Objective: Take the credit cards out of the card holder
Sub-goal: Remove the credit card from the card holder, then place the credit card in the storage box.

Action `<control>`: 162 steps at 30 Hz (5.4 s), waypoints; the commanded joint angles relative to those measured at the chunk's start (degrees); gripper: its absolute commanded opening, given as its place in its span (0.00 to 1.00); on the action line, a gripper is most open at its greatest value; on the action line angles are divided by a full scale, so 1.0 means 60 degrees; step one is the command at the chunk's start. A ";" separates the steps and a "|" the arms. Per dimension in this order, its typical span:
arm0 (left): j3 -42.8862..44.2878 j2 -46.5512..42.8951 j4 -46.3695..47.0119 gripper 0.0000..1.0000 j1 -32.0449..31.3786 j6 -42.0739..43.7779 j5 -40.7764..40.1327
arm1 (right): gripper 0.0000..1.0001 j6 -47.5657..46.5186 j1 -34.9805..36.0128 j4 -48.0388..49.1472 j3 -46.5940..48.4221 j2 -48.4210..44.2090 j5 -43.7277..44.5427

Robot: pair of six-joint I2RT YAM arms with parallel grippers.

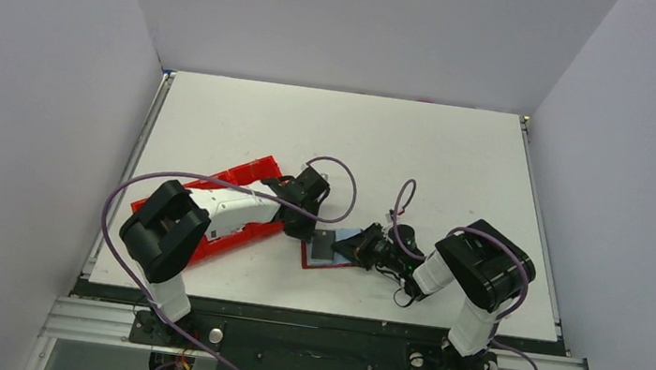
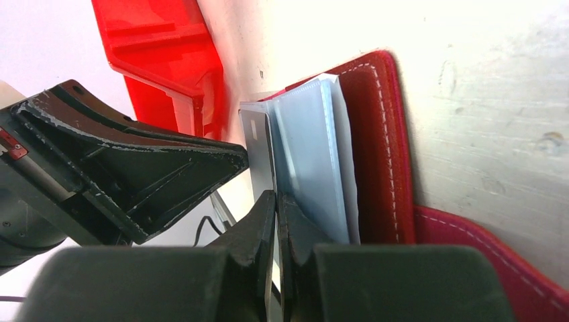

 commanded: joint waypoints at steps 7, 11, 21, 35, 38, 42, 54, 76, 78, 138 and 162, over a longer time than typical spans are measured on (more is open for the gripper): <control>0.0081 0.0644 -0.0544 0.00 0.0035 0.0024 -0.0456 | 0.00 -0.0216 -0.0309 0.0591 -0.0452 -0.0240 0.0240; 0.0088 0.0677 -0.0555 0.00 0.0094 0.0081 -0.0475 | 0.00 -0.0554 -0.0349 -0.0021 -0.0488 -0.0581 0.0417; 0.0037 0.0691 -0.0518 0.00 0.0126 0.0097 -0.0434 | 0.00 -0.1437 -0.0347 -0.1898 -0.0355 -0.1474 0.0937; -0.0056 0.0603 -0.0406 0.00 0.0114 0.0098 -0.0375 | 0.17 -0.1309 -0.0356 -0.1480 -0.0324 -0.1481 0.0593; -0.0062 0.0601 -0.0381 0.00 0.0112 0.0086 -0.0362 | 0.18 -0.1195 -0.0350 -0.1225 -0.0313 -0.1273 0.0473; -0.0072 0.0574 -0.0370 0.00 0.0107 0.0098 -0.0344 | 0.18 -0.1001 -0.0344 -0.0770 -0.0315 -0.0943 0.0377; -0.0051 0.0629 -0.0360 0.00 0.0106 0.0097 -0.0338 | 0.04 -0.0548 -0.0355 0.0019 -0.0432 -0.0438 0.0375; -0.0148 0.0627 -0.0431 0.00 0.0101 0.0081 -0.0372 | 0.00 -0.1011 -0.0580 -0.1181 -0.0839 -0.1526 0.1092; -0.0137 0.0640 -0.0431 0.00 0.0103 0.0074 -0.0373 | 0.00 -0.1117 -0.0592 -0.1405 -0.0828 -0.1713 0.1143; 0.0706 -0.0786 0.1732 0.55 0.0907 -0.1622 0.4798 | 0.00 -0.1885 -0.1672 -0.5880 0.0198 -0.6545 0.0695; -0.0576 -0.0958 0.5592 0.60 0.1371 -0.3775 0.6849 | 0.00 -0.0279 -0.1912 -0.4139 0.0175 -0.6562 -0.0330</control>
